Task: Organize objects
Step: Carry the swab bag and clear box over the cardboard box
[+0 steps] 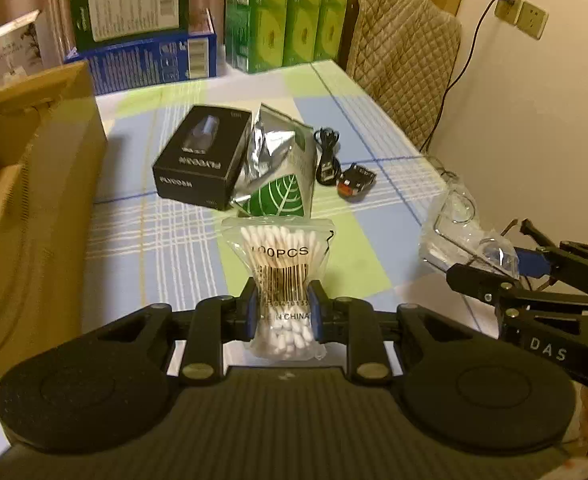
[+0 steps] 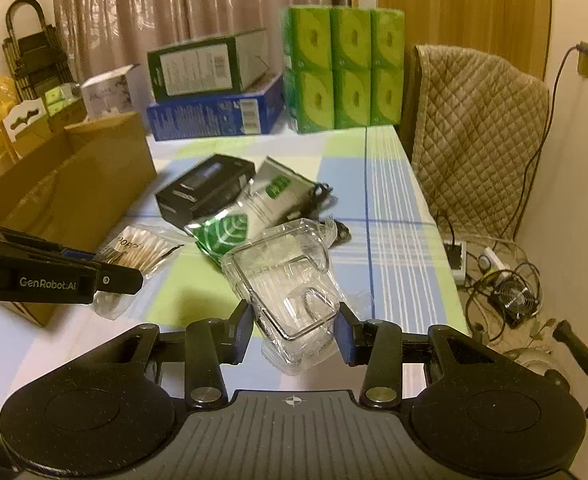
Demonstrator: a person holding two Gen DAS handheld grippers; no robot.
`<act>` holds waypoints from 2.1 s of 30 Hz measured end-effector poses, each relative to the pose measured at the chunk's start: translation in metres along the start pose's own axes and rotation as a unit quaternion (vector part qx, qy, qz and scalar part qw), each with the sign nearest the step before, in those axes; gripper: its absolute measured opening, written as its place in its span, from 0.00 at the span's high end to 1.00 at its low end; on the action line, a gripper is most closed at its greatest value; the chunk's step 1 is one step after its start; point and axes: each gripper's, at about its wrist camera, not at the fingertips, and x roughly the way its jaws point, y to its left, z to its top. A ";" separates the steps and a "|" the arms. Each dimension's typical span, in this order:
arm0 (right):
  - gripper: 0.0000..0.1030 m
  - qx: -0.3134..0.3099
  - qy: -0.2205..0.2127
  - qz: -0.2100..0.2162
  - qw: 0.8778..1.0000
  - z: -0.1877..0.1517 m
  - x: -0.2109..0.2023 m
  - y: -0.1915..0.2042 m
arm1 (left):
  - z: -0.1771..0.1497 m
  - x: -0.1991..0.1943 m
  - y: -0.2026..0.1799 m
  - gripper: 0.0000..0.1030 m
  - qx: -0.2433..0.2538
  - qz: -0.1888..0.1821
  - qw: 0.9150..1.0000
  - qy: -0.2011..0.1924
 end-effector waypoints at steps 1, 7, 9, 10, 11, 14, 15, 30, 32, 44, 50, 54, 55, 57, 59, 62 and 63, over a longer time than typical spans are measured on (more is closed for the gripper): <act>0.62 -0.001 -0.003 0.001 1.000 0.001 -0.005 0.003 | 0.000 -0.007 0.000 0.80 -0.001 -0.001 1.000 -0.004; 0.61 -0.015 -0.014 0.005 1.000 0.007 -0.030 0.026 | -0.004 -0.046 0.003 0.80 -0.004 0.001 1.000 -0.025; 0.61 -0.017 -0.016 0.005 1.000 0.008 -0.037 0.032 | -0.005 -0.059 0.005 0.80 -0.006 0.003 1.000 -0.031; 0.61 -0.018 -0.017 0.005 1.000 0.008 -0.040 0.035 | -0.007 -0.065 0.006 0.80 -0.007 0.004 0.999 -0.034; 0.61 -0.019 -0.017 0.004 1.000 0.009 -0.044 0.038 | -0.007 -0.070 0.008 0.80 -0.007 0.005 0.999 -0.036; 0.61 -0.024 -0.019 0.003 1.000 0.011 -0.051 0.048 | -0.010 -0.086 0.012 0.80 -0.011 0.007 0.999 -0.045; 0.61 -0.026 -0.020 0.002 0.999 0.012 -0.054 0.051 | -0.011 -0.092 0.013 0.80 -0.012 0.008 0.999 -0.048; 0.61 -0.035 -0.035 0.019 0.999 0.024 -0.075 0.083 | -0.018 -0.139 0.027 0.80 -0.014 0.018 0.997 -0.070; 0.61 -0.036 -0.037 0.021 0.998 0.026 -0.076 0.087 | -0.018 -0.143 0.029 0.80 -0.015 0.020 0.997 -0.073; 0.61 -0.046 -0.043 0.047 0.997 0.043 -0.075 0.116 | -0.014 -0.165 0.050 0.80 -0.018 0.023 0.996 -0.084; 0.61 -0.060 -0.052 0.074 0.994 0.061 -0.069 0.149 | -0.007 -0.185 0.079 0.80 -0.017 0.047 0.995 -0.091; 0.61 -0.072 -0.053 0.095 0.991 0.074 -0.061 0.176 | -0.003 -0.198 0.108 0.80 -0.028 0.058 0.994 -0.093; 0.61 -0.073 -0.052 0.101 0.991 0.077 -0.058 0.182 | -0.002 -0.201 0.117 0.80 -0.030 0.064 0.993 -0.093; 0.61 -0.075 -0.049 0.111 0.990 0.081 -0.053 0.193 | -0.001 -0.205 0.133 0.80 -0.033 0.076 0.992 -0.091; 0.61 -0.078 -0.047 0.122 0.988 0.087 -0.047 0.206 | 0.001 -0.208 0.150 0.80 -0.041 0.085 0.992 -0.090; 0.61 -0.083 -0.043 0.134 0.987 0.095 -0.035 0.223 | 0.001 -0.210 0.174 0.80 -0.053 0.095 0.990 -0.087; 0.61 -0.085 -0.042 0.138 0.986 0.097 -0.031 0.229 | 0.001 -0.209 0.182 0.80 -0.057 0.099 0.990 -0.085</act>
